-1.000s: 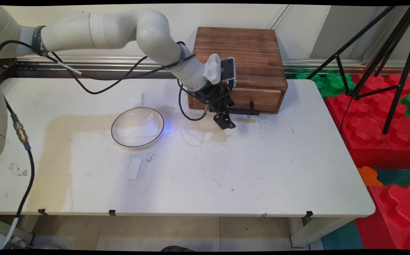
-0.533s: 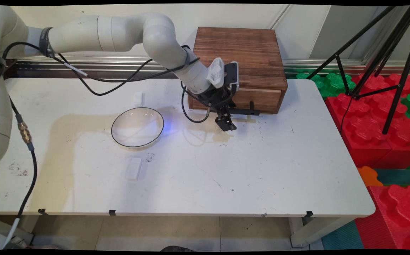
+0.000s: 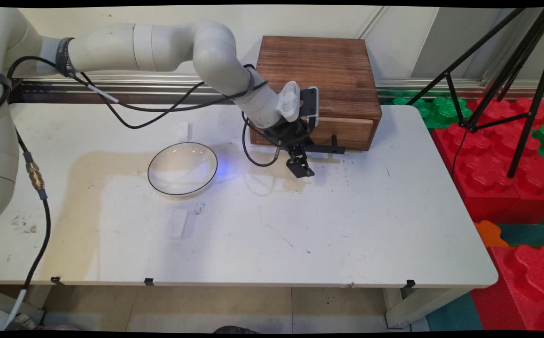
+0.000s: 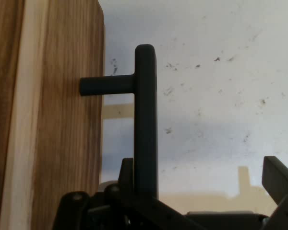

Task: Open the drawer

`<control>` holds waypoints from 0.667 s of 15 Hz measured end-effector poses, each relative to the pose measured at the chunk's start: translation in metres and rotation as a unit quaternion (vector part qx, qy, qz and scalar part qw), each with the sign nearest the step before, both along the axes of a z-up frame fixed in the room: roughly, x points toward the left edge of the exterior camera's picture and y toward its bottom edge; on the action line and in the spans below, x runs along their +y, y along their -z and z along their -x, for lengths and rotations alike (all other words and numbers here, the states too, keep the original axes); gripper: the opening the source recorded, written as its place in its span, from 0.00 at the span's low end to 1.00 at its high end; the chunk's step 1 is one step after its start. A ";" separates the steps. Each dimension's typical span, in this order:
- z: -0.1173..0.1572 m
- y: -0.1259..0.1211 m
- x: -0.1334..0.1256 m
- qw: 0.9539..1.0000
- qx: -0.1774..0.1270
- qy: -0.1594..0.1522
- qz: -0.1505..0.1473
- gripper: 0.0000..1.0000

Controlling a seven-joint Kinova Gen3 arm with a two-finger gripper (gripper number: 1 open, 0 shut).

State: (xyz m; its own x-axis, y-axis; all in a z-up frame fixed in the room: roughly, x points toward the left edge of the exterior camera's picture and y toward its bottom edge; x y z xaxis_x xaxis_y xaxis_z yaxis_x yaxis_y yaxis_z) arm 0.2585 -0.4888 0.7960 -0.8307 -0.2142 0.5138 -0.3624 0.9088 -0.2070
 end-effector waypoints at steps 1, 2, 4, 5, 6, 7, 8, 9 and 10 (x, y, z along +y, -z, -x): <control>0.001 0.000 0.001 1.000 0.000 0.001 0.000 1.00; 0.003 0.001 0.002 1.000 -0.001 0.004 0.000 1.00; 0.005 0.001 0.006 1.000 -0.001 0.006 0.000 1.00; 0.005 0.001 0.007 1.000 -0.001 0.007 -0.001 1.00; 0.006 0.001 0.009 1.000 -0.001 0.009 -0.001 1.00; 0.007 0.001 0.011 1.000 -0.001 0.010 -0.001 1.00; 0.009 0.001 0.013 1.000 -0.001 0.012 -0.002 1.00; 0.010 0.001 0.015 1.000 -0.001 0.013 -0.003 1.00; 0.010 0.001 0.018 1.000 0.000 0.015 -0.003 1.00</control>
State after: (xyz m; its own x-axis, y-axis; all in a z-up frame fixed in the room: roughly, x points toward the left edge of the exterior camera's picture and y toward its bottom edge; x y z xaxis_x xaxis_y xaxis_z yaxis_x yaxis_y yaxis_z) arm 0.2483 -0.4707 0.7950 -0.8371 -0.1932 0.5118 -0.3356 0.9202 -0.2015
